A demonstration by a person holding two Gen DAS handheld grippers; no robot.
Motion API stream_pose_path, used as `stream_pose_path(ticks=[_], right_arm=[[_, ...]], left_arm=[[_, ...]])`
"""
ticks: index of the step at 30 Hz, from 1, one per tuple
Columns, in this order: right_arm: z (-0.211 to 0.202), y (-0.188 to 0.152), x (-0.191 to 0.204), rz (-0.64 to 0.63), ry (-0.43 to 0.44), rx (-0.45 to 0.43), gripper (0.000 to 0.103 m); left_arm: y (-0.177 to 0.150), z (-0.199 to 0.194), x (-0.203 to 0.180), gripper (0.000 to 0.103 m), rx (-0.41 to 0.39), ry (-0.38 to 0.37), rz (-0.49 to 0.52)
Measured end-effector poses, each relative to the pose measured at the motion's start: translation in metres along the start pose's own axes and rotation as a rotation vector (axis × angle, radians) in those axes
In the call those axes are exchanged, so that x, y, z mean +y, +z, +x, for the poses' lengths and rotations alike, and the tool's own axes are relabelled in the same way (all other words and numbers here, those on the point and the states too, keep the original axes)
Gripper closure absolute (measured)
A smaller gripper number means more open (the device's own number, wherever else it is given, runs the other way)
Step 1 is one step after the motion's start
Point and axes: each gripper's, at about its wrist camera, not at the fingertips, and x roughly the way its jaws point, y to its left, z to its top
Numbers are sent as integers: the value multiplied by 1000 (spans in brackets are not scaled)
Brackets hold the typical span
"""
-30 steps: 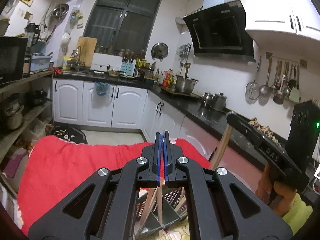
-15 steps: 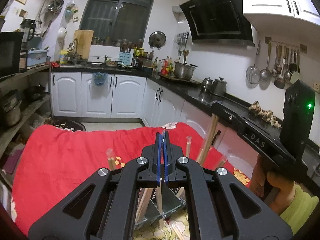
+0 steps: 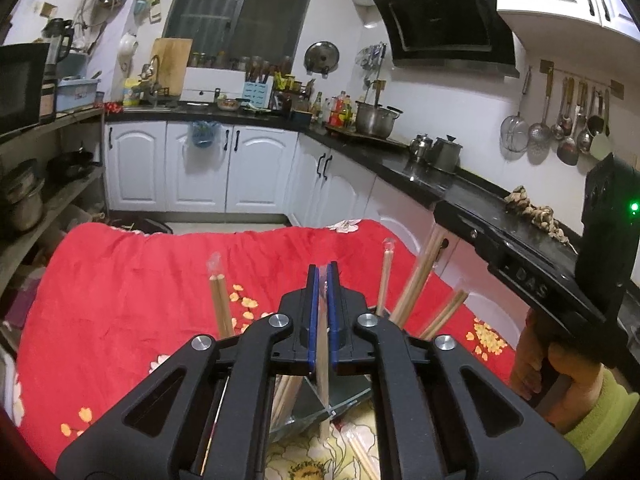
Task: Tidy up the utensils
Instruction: 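Lower the chopsticks into the caddy and open the right gripper, then pull the open right gripper back from the caddy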
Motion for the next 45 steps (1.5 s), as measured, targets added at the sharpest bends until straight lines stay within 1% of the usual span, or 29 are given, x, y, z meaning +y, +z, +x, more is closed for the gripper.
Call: stream_pose_path(ticks=[2,3,5,6,8,9,11,12,14,17,20,24,31,40,45], right_arm=[[-4,-4,-2,4,1,9,66],[-5,-5,-2,0,-3,14,66],[-8,-8,-2,-7,-14,34,63],[-9,-9,-2,-4,-14,43,60],[-11,-10,-3,0,-13,53,58],[-12,-11,-3,-1,-12,57,56],[-15,-12,-2,-3,-13,66,51],[-16,-12,-2,-1,-10,71,48],[-19,-13,-2,3,-4,78,44],[-24,-14,0,-5,-3,84,40],[-28,-15,2,-8,-1,92,38],[-36,-16,4,-15,0,90,33],[-52,-17,7,-23,10,85,29],[-74,-26,14,-48,36,98,27],[-81,-32,18,-58,52,111,27]], left_arm=[[-2,-1,1,83,2,15,-5],[-3,-2,2,80,3,19,-9],[-5,-4,4,71,2,30,-17],[-6,-5,4,68,1,38,-19],[-7,-8,5,60,-1,47,-23],[-7,-10,5,57,-3,49,-24],[-8,-15,4,44,-11,65,-20],[-7,-17,4,41,-14,72,-18],[-7,-22,3,32,-18,84,-15],[-7,-30,3,19,-29,95,-17],[-7,-37,3,10,-41,103,-20],[-8,-47,4,10,-51,111,-31],[-14,-64,3,10,-63,110,-34],[-30,-76,-8,10,-46,101,-15],[-39,-81,-12,10,-39,109,-9]])
